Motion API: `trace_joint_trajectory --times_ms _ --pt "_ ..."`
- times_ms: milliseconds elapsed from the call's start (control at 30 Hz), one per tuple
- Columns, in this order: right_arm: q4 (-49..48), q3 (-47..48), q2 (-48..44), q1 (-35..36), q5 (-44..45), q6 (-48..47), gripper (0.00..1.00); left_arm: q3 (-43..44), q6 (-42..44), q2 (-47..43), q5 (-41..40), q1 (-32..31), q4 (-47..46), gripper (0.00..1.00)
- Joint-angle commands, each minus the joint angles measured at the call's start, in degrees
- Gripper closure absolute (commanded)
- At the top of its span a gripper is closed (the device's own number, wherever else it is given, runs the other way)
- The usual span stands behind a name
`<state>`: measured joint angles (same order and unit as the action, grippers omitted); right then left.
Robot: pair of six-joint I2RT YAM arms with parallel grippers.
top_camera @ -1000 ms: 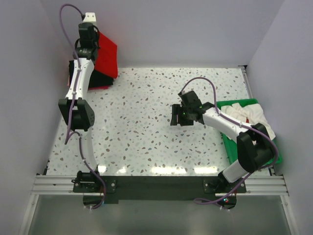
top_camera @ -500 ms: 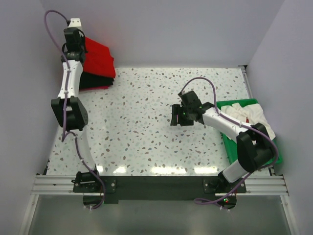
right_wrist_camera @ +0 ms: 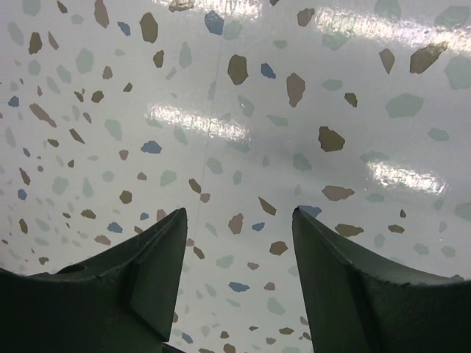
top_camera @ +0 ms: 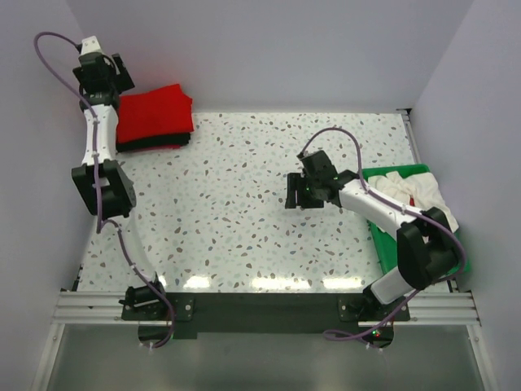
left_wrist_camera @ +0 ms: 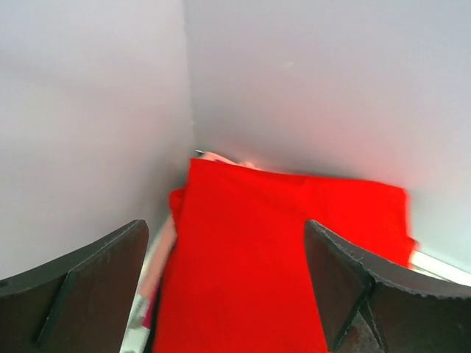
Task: Fold and stack the t-shirts
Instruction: Neatly place the folded tshirt to the corner, then reset both grippers
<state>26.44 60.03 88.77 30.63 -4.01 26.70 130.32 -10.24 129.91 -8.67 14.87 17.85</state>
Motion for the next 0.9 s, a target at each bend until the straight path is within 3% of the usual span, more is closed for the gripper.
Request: trace_joint_trajectory --times_ms 0,233,433,600,867 --pt "0.7 0.8 -4.7 0.0 0.9 -1.4 0.37 -4.9 -5.7 -9.7 4.9 -1.4 -5.1 0.09" --pt "0.6 -0.4 -8.4 0.0 1.7 -1.2 0.37 -25.7 -12.1 -20.6 7.3 -4.6 -10.0 0.08" --pt "0.7 -1.6 -12.1 0.0 2.6 -0.9 0.37 -46.6 -13.0 -34.2 1.8 -14.4 -13.9 0.08" --pt "1.2 -2.5 -16.5 0.0 3.8 -0.6 0.37 -63.4 -14.1 -47.8 -4.3 -27.2 -15.3 0.08" --pt "2.6 -3.7 -23.5 0.0 9.5 -0.4 0.37 -79.1 -18.4 -64.1 -14.2 -45.0 -10.8 0.08"
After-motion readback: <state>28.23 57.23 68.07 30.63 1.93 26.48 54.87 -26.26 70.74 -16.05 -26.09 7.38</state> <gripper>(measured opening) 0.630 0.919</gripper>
